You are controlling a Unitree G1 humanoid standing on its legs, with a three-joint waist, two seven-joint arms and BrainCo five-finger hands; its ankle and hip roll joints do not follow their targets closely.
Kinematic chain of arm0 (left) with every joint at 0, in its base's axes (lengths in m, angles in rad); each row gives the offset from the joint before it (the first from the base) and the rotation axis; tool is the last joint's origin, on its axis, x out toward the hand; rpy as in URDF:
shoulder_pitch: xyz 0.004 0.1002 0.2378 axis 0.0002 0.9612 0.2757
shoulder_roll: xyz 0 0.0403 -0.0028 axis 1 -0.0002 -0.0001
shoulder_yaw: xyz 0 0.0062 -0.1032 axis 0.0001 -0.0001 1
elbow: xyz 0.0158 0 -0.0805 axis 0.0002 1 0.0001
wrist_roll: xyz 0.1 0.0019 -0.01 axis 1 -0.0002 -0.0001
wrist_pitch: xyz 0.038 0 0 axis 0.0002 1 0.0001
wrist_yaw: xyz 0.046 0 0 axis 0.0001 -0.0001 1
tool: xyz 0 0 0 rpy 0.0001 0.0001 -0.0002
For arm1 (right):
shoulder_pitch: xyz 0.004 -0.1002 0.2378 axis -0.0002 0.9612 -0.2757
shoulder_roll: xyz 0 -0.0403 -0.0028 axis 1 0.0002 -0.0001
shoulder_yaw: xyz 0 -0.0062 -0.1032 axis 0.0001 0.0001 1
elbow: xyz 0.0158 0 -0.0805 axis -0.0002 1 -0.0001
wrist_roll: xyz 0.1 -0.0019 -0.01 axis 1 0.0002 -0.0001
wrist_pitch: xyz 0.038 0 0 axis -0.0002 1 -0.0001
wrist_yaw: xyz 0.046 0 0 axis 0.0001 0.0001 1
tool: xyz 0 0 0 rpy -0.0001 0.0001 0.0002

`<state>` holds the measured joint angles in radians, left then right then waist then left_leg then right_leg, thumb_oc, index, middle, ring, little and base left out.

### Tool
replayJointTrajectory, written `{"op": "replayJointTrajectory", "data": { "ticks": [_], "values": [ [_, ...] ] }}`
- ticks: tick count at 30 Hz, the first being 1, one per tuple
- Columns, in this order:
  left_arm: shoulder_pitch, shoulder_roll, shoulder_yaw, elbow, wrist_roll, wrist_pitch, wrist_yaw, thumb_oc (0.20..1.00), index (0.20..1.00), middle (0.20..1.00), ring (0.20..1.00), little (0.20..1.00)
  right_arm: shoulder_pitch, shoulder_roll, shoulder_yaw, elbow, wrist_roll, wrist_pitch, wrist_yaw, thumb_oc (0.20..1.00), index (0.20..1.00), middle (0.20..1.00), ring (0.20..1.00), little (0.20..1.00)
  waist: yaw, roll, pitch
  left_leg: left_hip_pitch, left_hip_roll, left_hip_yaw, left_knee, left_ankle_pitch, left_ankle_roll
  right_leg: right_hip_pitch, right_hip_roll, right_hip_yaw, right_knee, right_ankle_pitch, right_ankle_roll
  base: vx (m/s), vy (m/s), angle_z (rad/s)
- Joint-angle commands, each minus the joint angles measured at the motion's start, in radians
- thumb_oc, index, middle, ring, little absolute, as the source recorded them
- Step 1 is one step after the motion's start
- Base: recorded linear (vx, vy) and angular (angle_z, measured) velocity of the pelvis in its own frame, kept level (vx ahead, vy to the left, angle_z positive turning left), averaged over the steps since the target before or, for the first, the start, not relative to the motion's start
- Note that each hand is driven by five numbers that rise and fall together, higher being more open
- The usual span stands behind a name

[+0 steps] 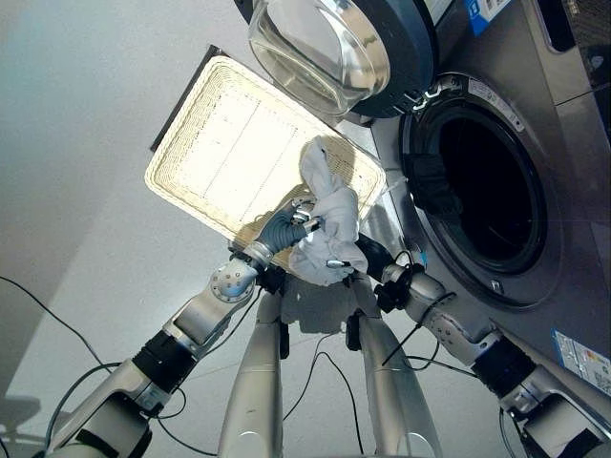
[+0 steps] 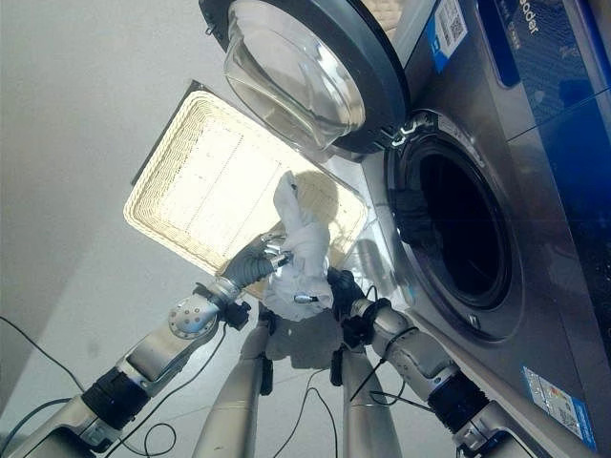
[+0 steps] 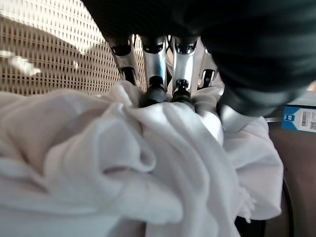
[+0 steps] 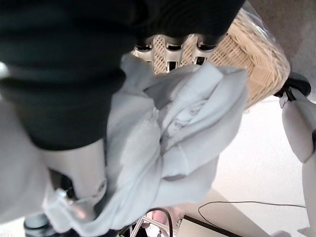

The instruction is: Put the clothes into the washing machine.

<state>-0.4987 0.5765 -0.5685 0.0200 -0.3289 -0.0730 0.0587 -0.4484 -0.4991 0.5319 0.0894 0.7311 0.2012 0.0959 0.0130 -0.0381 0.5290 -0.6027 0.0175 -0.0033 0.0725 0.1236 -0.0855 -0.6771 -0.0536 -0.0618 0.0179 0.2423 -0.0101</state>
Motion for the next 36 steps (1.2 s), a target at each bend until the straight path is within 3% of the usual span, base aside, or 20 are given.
{"op": "replayJointTrajectory", "data": {
  "ticks": [1,5,6,7,8,11,13,14,15,23,25,28,29,32,36],
  "values": [
    [-0.040,-0.049,-0.038,-0.101,-0.033,-0.049,-0.062,0.200,0.200,0.200,0.200,0.200,-0.039,0.033,0.071,-0.066,0.086,-0.015,0.034,1.000,1.000,1.000,1.000,1.000,-0.017,0.028,-0.009,0.005,-0.057,0.038,-0.107,0.097,0.070,0.064,-0.010,-0.071,0.041,-0.044,0.084,0.00,0.000,0.00],
    [-0.024,-0.064,-0.061,-0.111,-0.080,-0.044,-0.093,0.200,0.200,0.200,0.200,0.200,-0.025,0.051,0.075,-0.056,0.180,-0.032,0.034,1.000,1.000,1.000,1.000,1.000,-0.018,0.025,-0.009,-0.002,-0.058,0.041,-0.107,0.099,0.069,0.057,-0.013,-0.073,0.029,-0.030,0.086,0.00,0.000,0.00],
    [-0.021,-0.066,-0.066,-0.111,-0.084,-0.044,-0.096,0.200,0.200,0.200,0.200,0.200,-0.020,0.055,0.074,-0.054,0.204,-0.043,0.035,0.959,0.959,0.959,0.959,0.959,-0.019,0.025,-0.009,-0.002,-0.059,0.041,-0.109,0.099,0.069,0.058,-0.013,-0.073,0.026,-0.029,0.086,0.00,0.000,0.00],
    [-0.018,-0.067,-0.071,-0.110,-0.090,-0.046,-0.099,0.200,0.200,0.200,0.200,0.200,-0.016,0.059,0.073,-0.053,0.224,-0.053,0.035,0.498,0.498,0.498,0.498,0.498,-0.019,0.025,-0.009,-0.003,-0.060,0.040,-0.109,0.100,0.069,0.057,-0.013,-0.073,0.025,-0.028,0.086,0.00,0.000,0.00],
    [-0.016,-0.068,-0.076,-0.110,-0.097,-0.046,-0.099,0.200,0.200,0.200,0.200,0.200,-0.012,0.062,0.072,-0.051,0.246,-0.064,0.035,0.200,0.200,0.200,0.200,0.200,-0.019,0.025,-0.009,-0.005,-0.060,0.040,-0.108,0.100,0.069,0.055,-0.013,-0.072,0.025,-0.027,0.086,0.00,0.000,0.00],
    [-0.005,-0.087,-0.088,-0.103,-0.092,-0.035,-0.089,0.200,0.200,0.200,0.200,0.200,0.000,0.087,0.063,-0.044,0.290,-0.092,0.031,0.200,0.200,0.200,0.200,0.200,-0.022,0.026,-0.009,-0.007,-0.061,0.042,-0.114,0.101,0.070,0.052,-0.012,-0.072,0.017,-0.022,0.087,0.00,0.000,0.00],
    [0.005,-0.093,-0.093,-0.090,-0.083,-0.023,-0.063,0.200,0.200,0.200,0.200,0.200,0.010,0.093,0.059,-0.037,0.243,-0.121,0.015,0.200,0.200,0.200,0.200,0.200,-0.024,0.026,-0.009,-0.009,-0.061,0.043,-0.117,0.101,0.069,0.048,-0.012,-0.072,0.014,-0.019,0.088,0.00,0.000,0.00],
    [0.008,-0.094,-0.093,-0.085,-0.072,-0.019,-0.050,0.373,0.373,0.373,0.373,0.373,0.012,0.093,0.058,-0.036,0.235,-0.127,0.009,0.200,0.200,0.200,0.200,0.200,-0.024,0.026,-0.009,-0.009,-0.061,0.043,-0.117,0.101,0.069,0.048,-0.012,-0.071,0.014,-0.018,0.088,0.00,0.000,0.00],
    [0.017,-0.095,-0.095,-0.075,-0.045,-0.006,-0.023,1.000,1.000,1.000,1.000,1.000,0.017,0.092,0.057,-0.035,0.224,-0.145,-0.003,0.200,0.200,0.200,0.200,0.200,-0.025,0.026,-0.009,-0.010,-0.061,0.042,-0.116,0.101,0.070,0.047,-0.012,-0.071,0.014,-0.018,0.089,0.01,-0.021,-0.04],
    [0.033,-0.087,-0.082,0.012,0.047,0.054,0.151,1.000,1.000,1.000,1.000,1.000,0.042,0.112,0.019,0.008,0.320,-0.231,-0.061,0.200,0.200,0.200,0.200,0.200,-0.033,0.029,-0.009,-0.010,-0.063,0.040,-0.116,0.103,0.069,0.043,-0.003,-0.053,0.012,-0.014,0.087,0.02,-0.055,-0.01],
    [0.046,-0.084,-0.070,0.048,0.138,0.065,0.261,1.000,1.000,1.000,1.000,1.000,0.051,0.126,-0.002,0.046,0.392,-0.262,-0.071,0.200,0.200,0.200,0.200,0.200,-0.035,0.033,-0.009,-0.007,-0.064,0.037,-0.115,0.101,0.069,0.044,0.001,-0.045,0.009,-0.013,0.084,0.02,-0.056,-0.02],
    [0.059,-0.078,-0.046,0.080,0.155,0.057,0.363,1.000,1.000,1.000,1.000,1.000,0.060,0.143,-0.023,0.077,0.440,-0.268,-0.079,0.200,0.200,0.200,0.200,0.200,-0.037,0.037,-0.009,-0.001,-0.062,0.035,-0.120,0.103,0.068,0.047,0.007,-0.038,0.005,-0.013,0.081,0.02,-0.048,-0.02],
    [0.070,-0.078,-0.017,0.111,0.166,0.067,0.460,1.000,1.000,1.000,1.000,1.000,0.067,0.152,-0.042,0.105,0.476,-0.262,-0.069,0.200,0.200,0.200,0.200,0.200,-0.038,0.037,-0.009,0.005,-0.059,0.035,-0.125,0.104,0.066,0.051,0.010,-0.036,0.003,-0.015,0.080,0.02,-0.076,-0.01],
    [0.089,-0.077,0.055,0.177,0.113,0.084,0.643,1.000,1.000,1.000,1.000,1.000,0.070,0.160,-0.078,0.160,0.582,-0.247,-0.062,0.200,0.200,0.200,0.200,0.200,-0.033,0.038,-0.009,0.005,-0.049,0.033,-0.123,0.105,0.058,0.052,0.015,-0.037,0.016,-0.027,0.075,0.02,-0.107,-0.04],
    [0.123,-0.090,0.168,0.235,0.060,0.037,0.762,1.000,1.000,1.000,1.000,1.000,0.081,0.171,-0.141,0.203,0.730,-0.260,-0.066,0.200,0.200,0.200,0.200,0.200,-0.030,0.042,-0.009,-0.003,-0.034,0.032,-0.113,0.104,0.048,0.046,0.016,-0.044,0.044,-0.047,0.070,0.03,-0.119,-0.03]
  ]
}}
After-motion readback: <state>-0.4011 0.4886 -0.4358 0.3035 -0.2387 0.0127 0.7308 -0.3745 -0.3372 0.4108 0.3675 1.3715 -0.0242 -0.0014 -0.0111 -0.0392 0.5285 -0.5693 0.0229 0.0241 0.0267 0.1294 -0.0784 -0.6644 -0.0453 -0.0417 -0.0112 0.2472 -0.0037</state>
